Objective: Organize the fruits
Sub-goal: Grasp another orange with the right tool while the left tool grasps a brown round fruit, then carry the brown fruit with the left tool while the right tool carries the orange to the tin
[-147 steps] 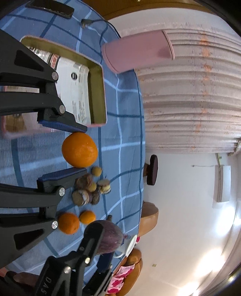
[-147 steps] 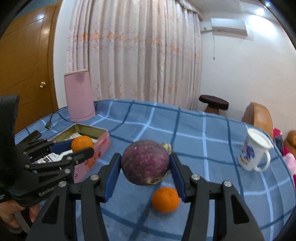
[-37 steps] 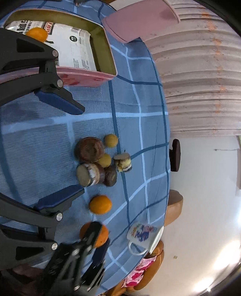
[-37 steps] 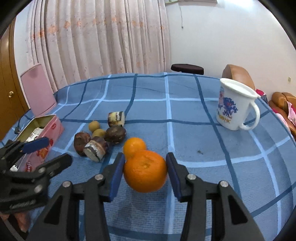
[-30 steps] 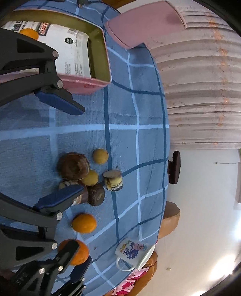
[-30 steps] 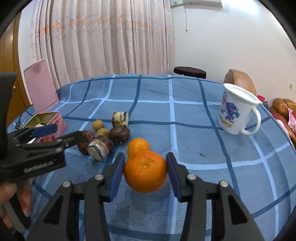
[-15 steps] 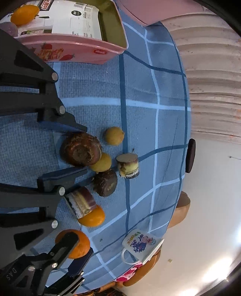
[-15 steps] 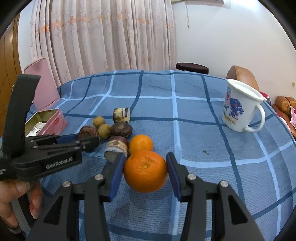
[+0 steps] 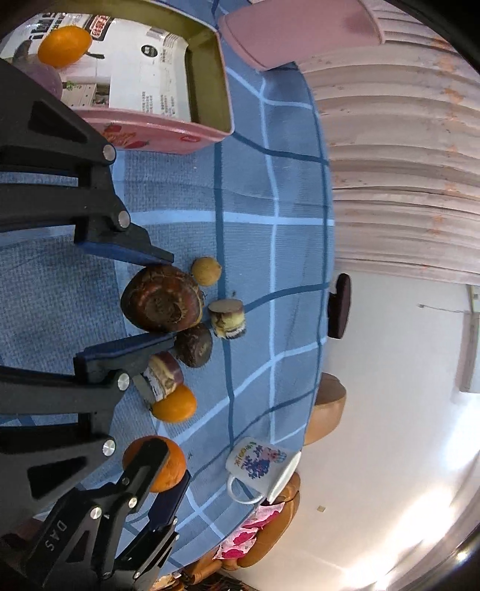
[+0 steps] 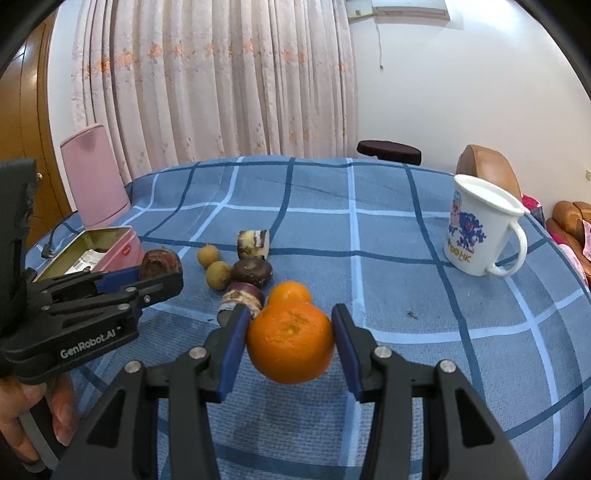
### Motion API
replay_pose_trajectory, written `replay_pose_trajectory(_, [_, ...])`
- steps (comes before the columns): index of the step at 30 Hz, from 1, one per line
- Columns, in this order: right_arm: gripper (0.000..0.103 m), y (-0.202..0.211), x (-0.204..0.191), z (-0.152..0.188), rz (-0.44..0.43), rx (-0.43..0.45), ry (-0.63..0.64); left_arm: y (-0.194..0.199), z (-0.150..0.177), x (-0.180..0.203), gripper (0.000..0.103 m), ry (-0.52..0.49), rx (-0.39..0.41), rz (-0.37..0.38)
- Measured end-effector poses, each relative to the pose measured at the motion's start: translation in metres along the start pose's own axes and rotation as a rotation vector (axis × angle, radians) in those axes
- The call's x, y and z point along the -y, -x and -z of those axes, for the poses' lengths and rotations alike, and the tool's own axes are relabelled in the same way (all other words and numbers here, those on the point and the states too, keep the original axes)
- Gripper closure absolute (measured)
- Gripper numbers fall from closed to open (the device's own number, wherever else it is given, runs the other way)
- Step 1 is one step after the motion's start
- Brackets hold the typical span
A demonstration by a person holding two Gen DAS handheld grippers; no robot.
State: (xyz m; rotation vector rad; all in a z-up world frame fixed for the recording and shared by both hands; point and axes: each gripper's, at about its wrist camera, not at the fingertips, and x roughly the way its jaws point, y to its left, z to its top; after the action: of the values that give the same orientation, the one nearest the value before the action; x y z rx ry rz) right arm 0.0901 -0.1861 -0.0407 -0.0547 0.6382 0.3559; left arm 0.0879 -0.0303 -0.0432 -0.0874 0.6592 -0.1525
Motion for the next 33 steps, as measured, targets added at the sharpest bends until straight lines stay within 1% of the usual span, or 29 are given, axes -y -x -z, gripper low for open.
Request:
replay_pose_trajectory(3, [0.054, 0.002, -0.001, 0.000, -0.003, 0.012, 0.003, 0.008, 0.001, 0.001, 0.064, -0.010, 0.033, -0.011])
replay_pose_trajectory(13, [0.054, 0.010, -0.002, 0.001, -0.009, 0.052, 0.013, 0.020, 0.004, 0.006, 0.064, -0.028, 0.107, -0.037])
replay_pose_trajectory(33, [0.054, 0.021, -0.006, 0.002, -0.011, 0.109, 0.024, 0.038, 0.009, 0.016, 0.064, -0.073, 0.201, -0.076])
